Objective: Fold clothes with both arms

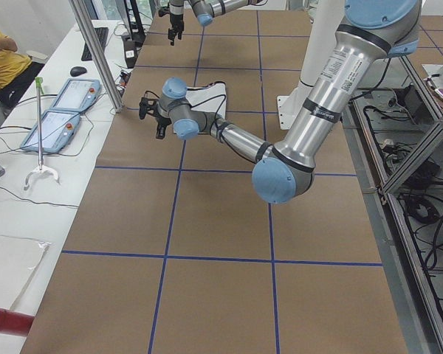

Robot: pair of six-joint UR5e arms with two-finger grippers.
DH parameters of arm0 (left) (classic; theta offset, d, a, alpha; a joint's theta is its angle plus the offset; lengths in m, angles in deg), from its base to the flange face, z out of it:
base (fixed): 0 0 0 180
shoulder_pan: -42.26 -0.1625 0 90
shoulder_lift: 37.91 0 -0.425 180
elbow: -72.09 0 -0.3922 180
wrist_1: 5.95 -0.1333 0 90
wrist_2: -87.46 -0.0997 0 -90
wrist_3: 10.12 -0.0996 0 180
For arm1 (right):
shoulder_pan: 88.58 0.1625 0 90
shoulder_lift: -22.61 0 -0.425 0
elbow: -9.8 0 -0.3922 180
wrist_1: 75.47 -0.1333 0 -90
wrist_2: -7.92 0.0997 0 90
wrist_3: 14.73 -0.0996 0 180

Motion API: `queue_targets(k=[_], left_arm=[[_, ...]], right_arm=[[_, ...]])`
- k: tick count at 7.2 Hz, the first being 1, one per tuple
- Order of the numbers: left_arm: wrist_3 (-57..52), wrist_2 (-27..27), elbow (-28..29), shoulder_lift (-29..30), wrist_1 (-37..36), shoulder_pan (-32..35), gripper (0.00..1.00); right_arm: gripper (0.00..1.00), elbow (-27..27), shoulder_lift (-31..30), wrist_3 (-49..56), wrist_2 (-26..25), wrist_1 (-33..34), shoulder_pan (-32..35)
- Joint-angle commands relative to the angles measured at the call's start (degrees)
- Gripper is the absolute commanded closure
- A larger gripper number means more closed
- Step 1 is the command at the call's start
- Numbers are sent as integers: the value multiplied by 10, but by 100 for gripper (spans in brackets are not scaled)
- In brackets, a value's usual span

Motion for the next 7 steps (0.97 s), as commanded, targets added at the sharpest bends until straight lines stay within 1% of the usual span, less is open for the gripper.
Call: queue_targets(k=[1, 2, 3, 4, 5, 6, 7], left_arm=[[-203, 83, -13, -75, -7, 76, 35], [-314, 98, -13, -99, -34, 105, 33], [-397, 98, -8, -112, -72, 126, 30], [-447, 105, -13, -112, -114, 150, 27], [-490, 174, -12, -117, -146, 204, 17], [-515, 206, -35, -139, -150, 218, 15], [-516, 202, -51, -148, -151, 234, 8]], right_arm=[[0, 2, -86, 268, 51, 3, 88], [0, 3, -118, 322, 61, 4, 120], [0, 2, -141, 367, 62, 6, 138], [0, 5, -144, 399, 67, 36, 156], [0, 13, -144, 426, 76, 66, 173], [0, 14, -143, 448, 70, 93, 181], [0, 15, -139, 489, 71, 136, 193]])
